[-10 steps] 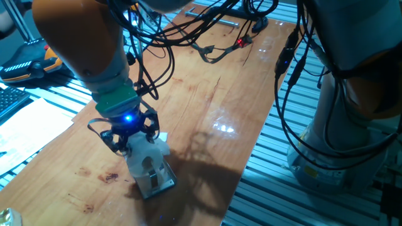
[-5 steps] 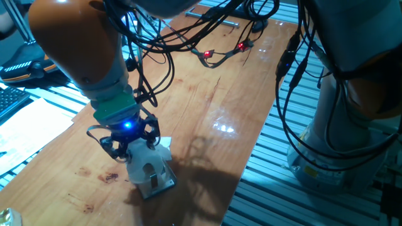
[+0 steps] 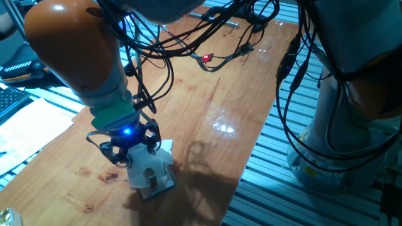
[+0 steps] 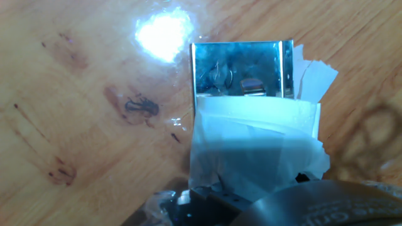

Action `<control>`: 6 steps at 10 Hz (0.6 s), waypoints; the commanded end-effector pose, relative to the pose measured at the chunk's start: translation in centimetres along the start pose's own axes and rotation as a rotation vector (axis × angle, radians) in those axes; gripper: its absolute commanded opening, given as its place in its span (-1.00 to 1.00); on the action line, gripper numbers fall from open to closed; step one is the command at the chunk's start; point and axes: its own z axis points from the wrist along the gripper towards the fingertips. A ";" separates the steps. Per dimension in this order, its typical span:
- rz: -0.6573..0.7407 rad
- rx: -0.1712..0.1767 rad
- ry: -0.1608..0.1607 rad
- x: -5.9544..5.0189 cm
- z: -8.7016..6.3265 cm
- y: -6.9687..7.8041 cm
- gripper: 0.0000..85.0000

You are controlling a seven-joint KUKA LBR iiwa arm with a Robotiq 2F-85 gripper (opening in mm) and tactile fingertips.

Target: Put the toilet paper on its holder

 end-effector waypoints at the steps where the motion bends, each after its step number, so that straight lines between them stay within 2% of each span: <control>1: 0.010 0.006 -0.004 0.1 0.1 0.0 0.29; 3: 0.035 0.011 -0.008 0.2 0.3 0.1 0.98; 6: 0.023 0.014 -0.001 0.0 0.3 0.2 1.00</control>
